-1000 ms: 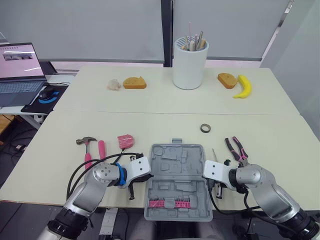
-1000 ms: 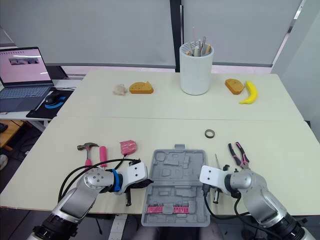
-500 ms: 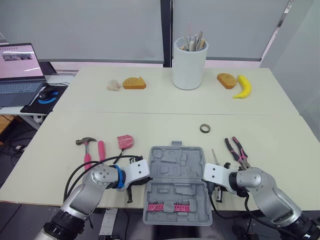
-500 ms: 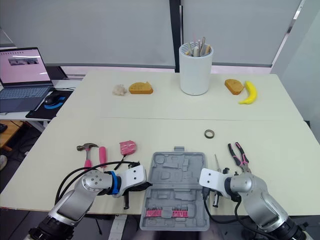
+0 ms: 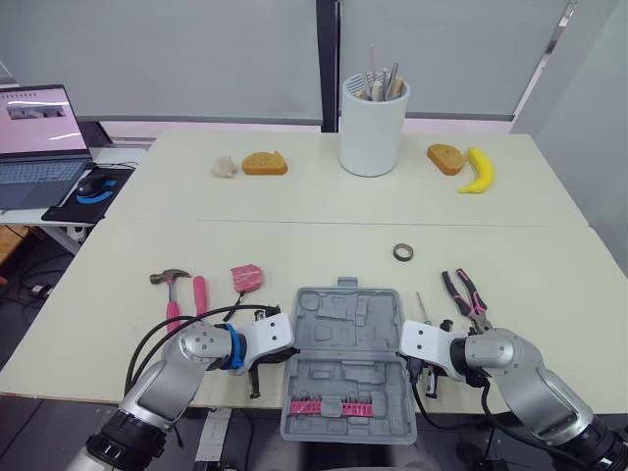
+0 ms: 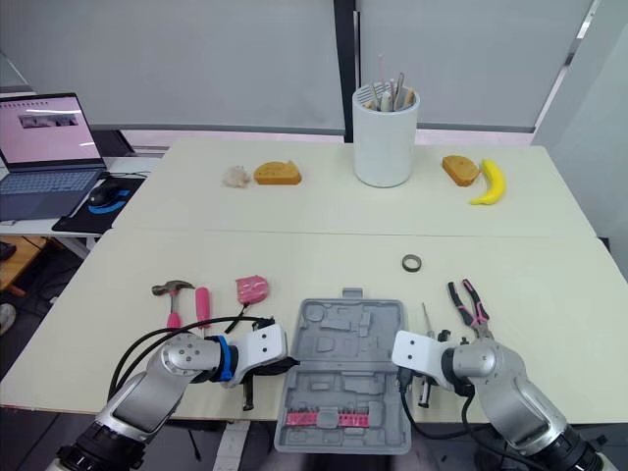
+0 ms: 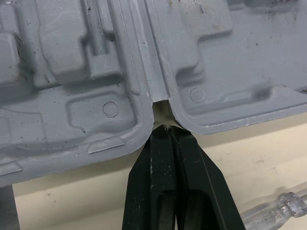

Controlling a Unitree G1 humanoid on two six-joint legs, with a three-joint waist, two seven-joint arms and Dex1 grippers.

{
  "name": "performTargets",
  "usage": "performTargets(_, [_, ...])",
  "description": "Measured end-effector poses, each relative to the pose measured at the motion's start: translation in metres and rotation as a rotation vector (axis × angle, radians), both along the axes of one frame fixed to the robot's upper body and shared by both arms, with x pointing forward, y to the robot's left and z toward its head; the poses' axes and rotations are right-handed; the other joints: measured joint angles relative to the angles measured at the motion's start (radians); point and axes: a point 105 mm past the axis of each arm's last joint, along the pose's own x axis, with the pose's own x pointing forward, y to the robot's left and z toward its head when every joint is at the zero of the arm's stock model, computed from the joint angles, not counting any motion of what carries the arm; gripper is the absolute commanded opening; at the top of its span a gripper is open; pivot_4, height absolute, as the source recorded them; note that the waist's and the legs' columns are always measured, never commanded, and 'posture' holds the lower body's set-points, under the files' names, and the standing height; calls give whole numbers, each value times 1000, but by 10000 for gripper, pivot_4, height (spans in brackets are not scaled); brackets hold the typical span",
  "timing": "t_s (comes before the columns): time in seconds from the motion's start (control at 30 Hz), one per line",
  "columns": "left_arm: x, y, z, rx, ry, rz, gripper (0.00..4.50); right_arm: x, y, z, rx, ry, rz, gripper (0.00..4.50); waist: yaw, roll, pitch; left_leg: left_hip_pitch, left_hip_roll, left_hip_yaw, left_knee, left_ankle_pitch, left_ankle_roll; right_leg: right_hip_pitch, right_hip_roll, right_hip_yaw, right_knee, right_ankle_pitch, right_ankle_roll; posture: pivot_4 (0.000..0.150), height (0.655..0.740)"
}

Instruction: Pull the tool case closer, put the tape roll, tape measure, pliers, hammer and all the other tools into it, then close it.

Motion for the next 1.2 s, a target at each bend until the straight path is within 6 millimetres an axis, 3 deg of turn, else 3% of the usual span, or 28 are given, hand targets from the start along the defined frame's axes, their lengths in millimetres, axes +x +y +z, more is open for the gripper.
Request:
performTargets(0.77, [-1, -1, -2, 10, -13, -11, 0, 0, -8, -2, 9, -25, 14, 57, 11, 1, -2, 1, 0, -1, 0, 0, 0, 0, 0, -1, -5, 1, 2, 1500, 7400])
performTargets(1.2, [3, 30, 4, 55, -29, 13, 0, 4, -35, 0, -13, -23, -7, 57, 15, 1, -1, 1, 1, -1, -1, 0, 0, 1, 0, -1, -6, 1, 1, 1500, 7400])
